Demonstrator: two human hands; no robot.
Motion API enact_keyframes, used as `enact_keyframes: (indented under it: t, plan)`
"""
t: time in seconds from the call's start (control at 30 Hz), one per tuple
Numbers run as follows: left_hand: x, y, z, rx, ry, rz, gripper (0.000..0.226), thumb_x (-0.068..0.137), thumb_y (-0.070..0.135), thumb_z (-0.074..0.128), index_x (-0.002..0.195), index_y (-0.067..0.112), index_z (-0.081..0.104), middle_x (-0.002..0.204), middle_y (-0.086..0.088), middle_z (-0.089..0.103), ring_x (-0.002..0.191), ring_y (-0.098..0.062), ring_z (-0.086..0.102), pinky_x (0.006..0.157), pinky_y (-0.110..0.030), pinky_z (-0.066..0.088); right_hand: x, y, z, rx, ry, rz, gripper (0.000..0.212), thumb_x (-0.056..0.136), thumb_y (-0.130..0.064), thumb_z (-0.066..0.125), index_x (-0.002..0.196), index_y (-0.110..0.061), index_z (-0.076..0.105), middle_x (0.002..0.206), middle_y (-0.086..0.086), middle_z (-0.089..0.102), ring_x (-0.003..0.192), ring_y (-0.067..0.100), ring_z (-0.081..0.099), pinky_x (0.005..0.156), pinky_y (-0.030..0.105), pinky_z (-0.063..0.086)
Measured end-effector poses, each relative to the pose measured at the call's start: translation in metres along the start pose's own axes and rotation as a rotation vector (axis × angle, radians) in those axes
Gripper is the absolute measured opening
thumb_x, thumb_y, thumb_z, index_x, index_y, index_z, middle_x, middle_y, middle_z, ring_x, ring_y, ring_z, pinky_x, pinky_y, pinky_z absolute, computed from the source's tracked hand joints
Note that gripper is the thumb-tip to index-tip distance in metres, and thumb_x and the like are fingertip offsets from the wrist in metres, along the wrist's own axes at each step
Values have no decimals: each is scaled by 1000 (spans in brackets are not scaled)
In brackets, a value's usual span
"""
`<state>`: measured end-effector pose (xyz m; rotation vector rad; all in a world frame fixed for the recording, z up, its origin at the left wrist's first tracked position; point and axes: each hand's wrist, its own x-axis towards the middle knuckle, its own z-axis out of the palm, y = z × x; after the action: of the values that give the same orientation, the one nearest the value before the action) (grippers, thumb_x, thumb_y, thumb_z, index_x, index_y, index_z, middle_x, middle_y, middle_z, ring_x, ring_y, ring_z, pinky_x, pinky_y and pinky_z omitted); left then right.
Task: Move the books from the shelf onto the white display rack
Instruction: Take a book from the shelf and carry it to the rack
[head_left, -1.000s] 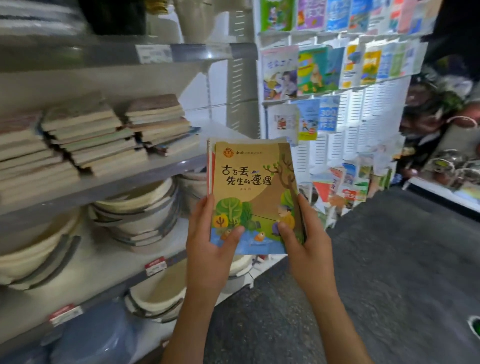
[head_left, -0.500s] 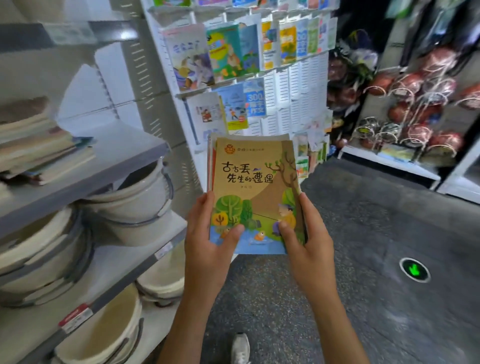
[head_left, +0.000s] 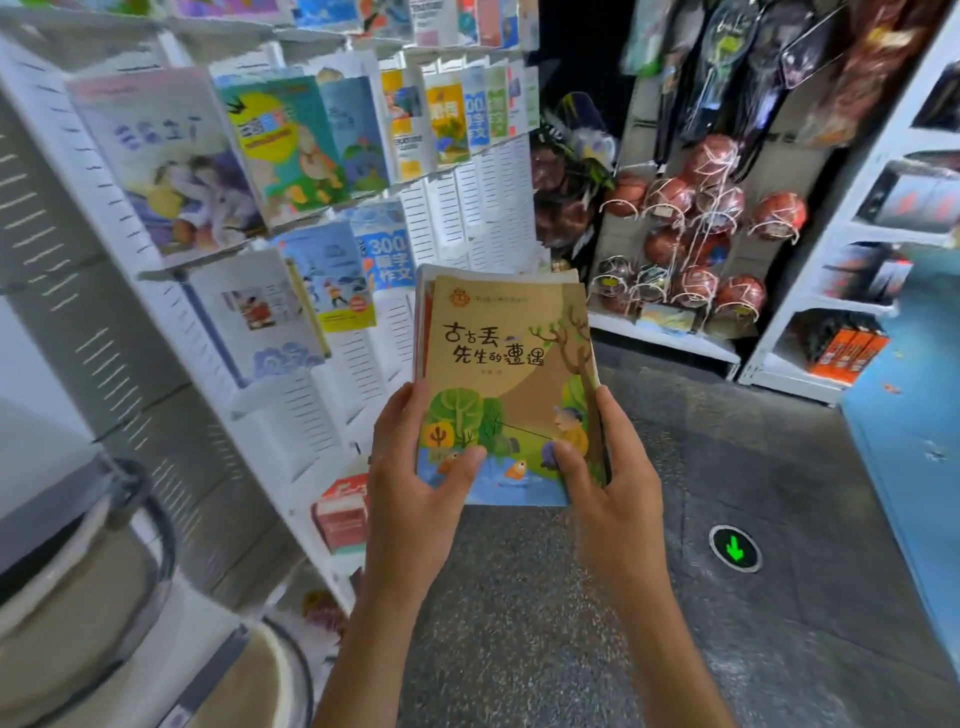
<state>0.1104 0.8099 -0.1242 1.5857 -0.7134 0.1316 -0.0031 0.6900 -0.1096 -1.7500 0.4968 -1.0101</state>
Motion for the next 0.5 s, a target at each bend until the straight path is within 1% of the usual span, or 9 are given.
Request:
enact_keyframes:
  t: [0.07,0.1,0.17,0.23,0.3,0.37,0.43,0.5]
  plan:
    - [23,-11,16,-20,-18,-3,68,83,26,75,138,44,40,142,21,46,137,-1,42,112,-33,40,24,12,3,-15,18,4,57,94,-6,62,132,-42,40,113,-17,63,87,2,70,73,12,52]
    - [32,-17,25,-27,-31,-3,67,82,28,74,138,44,41,142,22,46,136,-2,42,112,-36,41,35,18,2,-26,25,8,58,94,-6,62,131,-44,40,114,-15,64,87,2,70,73,12,52]
    - [50,-28,44,-44,-66,-13,68,84,24,76,139,43,41,141,24,46,136,0,42,112,-38,42,57,32,0,-46,47,20,58,94,-6,62,130,-46,40,115,-12,64,87,2,70,72,12,52]
    - [69,-40,63,-41,-98,-27,70,85,17,77,142,37,42,143,21,45,137,1,40,113,-42,41,79,49,-3,-63,67,31,56,94,-7,62,135,-38,41,118,-6,64,88,2,70,72,11,52]
    - [91,-54,87,-23,-121,-29,68,85,15,76,145,26,46,145,13,48,138,-4,42,112,-44,42,103,69,-6,-75,81,40,56,94,-7,61,140,-30,39,120,-1,64,88,1,70,73,10,51]
    - [106,-61,103,-16,-136,-33,68,86,15,76,147,18,46,145,7,49,137,-9,44,111,-46,43,122,82,-9,-84,85,37,56,94,-8,61,141,-28,38,120,1,64,88,0,69,74,9,50]
    - [125,-72,127,-2,-125,-59,69,85,17,76,148,20,45,148,7,47,139,-8,42,112,-45,42,150,100,-14,-97,87,30,57,94,-9,61,142,-27,37,120,0,63,87,-4,69,74,7,49]
    - [146,-81,150,12,-97,-65,70,85,17,76,146,29,43,148,11,45,141,-6,39,115,-40,39,183,118,-18,-86,66,28,57,94,-9,61,141,-29,36,122,0,62,87,-4,69,73,7,49]
